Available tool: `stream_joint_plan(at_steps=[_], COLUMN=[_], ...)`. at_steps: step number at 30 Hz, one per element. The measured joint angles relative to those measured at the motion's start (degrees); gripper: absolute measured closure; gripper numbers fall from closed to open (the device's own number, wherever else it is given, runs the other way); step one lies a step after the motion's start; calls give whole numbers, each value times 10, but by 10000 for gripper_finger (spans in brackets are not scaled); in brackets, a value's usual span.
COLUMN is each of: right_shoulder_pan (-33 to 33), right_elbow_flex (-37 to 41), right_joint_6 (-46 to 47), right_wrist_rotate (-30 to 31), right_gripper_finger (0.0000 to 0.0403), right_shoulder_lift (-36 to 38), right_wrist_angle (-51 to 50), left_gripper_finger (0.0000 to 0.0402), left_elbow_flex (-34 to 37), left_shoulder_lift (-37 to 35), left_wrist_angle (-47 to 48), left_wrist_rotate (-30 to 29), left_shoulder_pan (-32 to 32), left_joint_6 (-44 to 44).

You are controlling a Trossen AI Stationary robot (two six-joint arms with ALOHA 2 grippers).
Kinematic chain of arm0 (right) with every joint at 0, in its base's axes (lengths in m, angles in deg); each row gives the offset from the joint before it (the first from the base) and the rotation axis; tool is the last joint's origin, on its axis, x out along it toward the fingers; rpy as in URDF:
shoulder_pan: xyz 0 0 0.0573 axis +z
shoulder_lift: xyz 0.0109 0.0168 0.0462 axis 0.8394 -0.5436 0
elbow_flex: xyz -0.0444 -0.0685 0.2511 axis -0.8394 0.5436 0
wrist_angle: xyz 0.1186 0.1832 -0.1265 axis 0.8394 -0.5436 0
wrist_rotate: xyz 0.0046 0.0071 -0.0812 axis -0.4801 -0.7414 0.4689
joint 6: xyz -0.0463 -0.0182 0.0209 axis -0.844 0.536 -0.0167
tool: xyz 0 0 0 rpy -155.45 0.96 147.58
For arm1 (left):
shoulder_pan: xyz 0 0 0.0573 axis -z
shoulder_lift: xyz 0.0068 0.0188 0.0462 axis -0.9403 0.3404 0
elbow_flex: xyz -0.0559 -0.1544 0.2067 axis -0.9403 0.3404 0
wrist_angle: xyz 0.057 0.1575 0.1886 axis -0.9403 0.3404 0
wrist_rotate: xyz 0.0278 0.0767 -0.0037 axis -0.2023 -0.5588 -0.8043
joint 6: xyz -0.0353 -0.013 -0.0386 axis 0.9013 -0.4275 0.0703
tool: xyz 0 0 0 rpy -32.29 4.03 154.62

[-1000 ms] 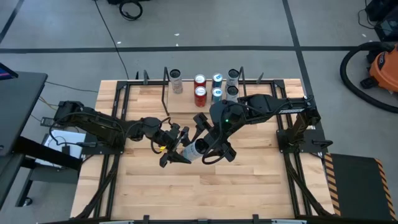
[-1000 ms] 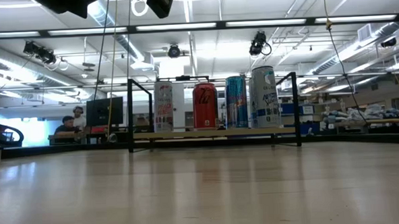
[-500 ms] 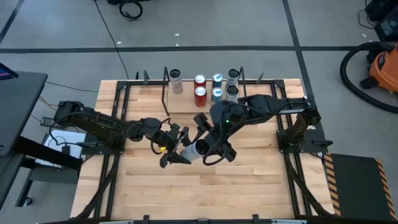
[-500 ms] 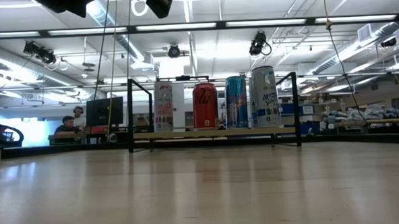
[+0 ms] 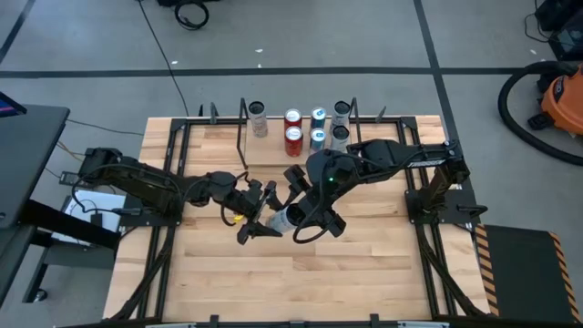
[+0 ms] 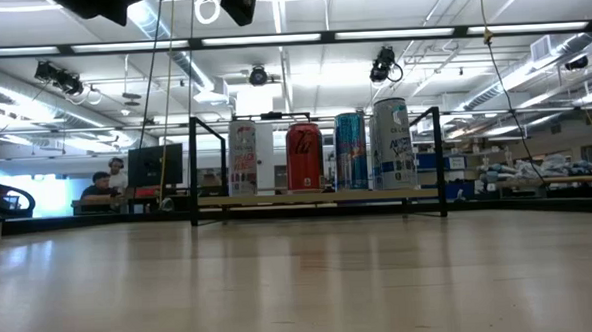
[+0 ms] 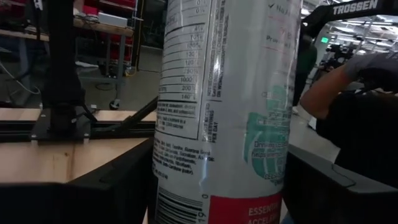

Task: Place canned beverage on shelf
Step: Put the white pink soda can on the shelf aligned with the other white pink soda can

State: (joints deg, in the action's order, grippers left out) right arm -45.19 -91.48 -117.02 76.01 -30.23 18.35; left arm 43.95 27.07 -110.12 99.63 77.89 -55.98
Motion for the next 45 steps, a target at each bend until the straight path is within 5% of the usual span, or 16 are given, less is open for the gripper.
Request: stream_joint_plan(at_steps=[15, 23, 29, 41, 45], right_shoulder_pan=[-1, -19, -40, -64, -61], right_elbow_flex=[0, 0, 0, 0, -1], right_joint_6=[3, 14, 28, 50, 68], right_wrist_rotate=[58, 62, 59, 14, 42], right_gripper_finger=[139, 139, 139, 139, 139], right_shoulder_lift=[0, 0, -1, 0, 1], right_wrist_angle=[-23, -20, -29, -34, -78], left_gripper_finger=[85, 84, 84, 84, 84], left_elbow_flex=[0, 0, -2, 1, 1], left_shoulder_lift=[0, 0, -1, 0, 1], left_wrist_angle=[22, 26, 68, 69, 71], left_wrist_rotate=[-29, 83, 101, 78, 60], left_shoulder_pan=[-21, -54, -76, -93, -109], left_joint_6=[-15, 6, 35, -42, -41])
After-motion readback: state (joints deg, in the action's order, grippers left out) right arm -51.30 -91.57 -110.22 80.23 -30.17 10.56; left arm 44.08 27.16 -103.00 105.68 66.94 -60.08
